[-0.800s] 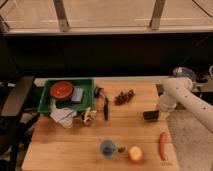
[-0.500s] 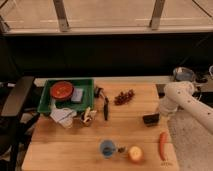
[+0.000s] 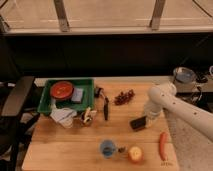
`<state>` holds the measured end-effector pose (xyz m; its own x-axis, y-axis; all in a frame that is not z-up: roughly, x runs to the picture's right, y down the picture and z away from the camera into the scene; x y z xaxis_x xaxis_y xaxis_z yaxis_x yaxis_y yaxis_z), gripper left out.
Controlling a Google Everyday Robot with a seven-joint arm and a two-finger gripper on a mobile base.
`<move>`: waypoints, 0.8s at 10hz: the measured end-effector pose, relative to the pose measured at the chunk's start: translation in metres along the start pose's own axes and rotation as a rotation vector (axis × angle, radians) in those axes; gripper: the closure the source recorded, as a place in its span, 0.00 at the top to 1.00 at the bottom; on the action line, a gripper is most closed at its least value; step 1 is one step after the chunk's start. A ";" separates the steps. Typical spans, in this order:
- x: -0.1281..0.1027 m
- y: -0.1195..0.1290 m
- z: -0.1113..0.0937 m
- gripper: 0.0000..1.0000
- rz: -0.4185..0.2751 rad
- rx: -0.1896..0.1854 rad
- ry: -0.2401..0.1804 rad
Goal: Wipe table surface with eraser
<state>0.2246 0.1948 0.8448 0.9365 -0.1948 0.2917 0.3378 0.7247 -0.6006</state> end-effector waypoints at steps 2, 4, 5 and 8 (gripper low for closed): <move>-0.016 -0.026 -0.005 0.00 -0.060 0.013 0.007; -0.016 -0.048 -0.012 0.00 -0.078 0.021 0.014; -0.012 -0.059 -0.016 0.00 -0.076 0.025 0.019; 0.008 -0.087 -0.021 0.00 -0.029 0.029 0.031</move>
<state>0.2043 0.1162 0.8832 0.9290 -0.2361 0.2849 0.3623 0.7374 -0.5701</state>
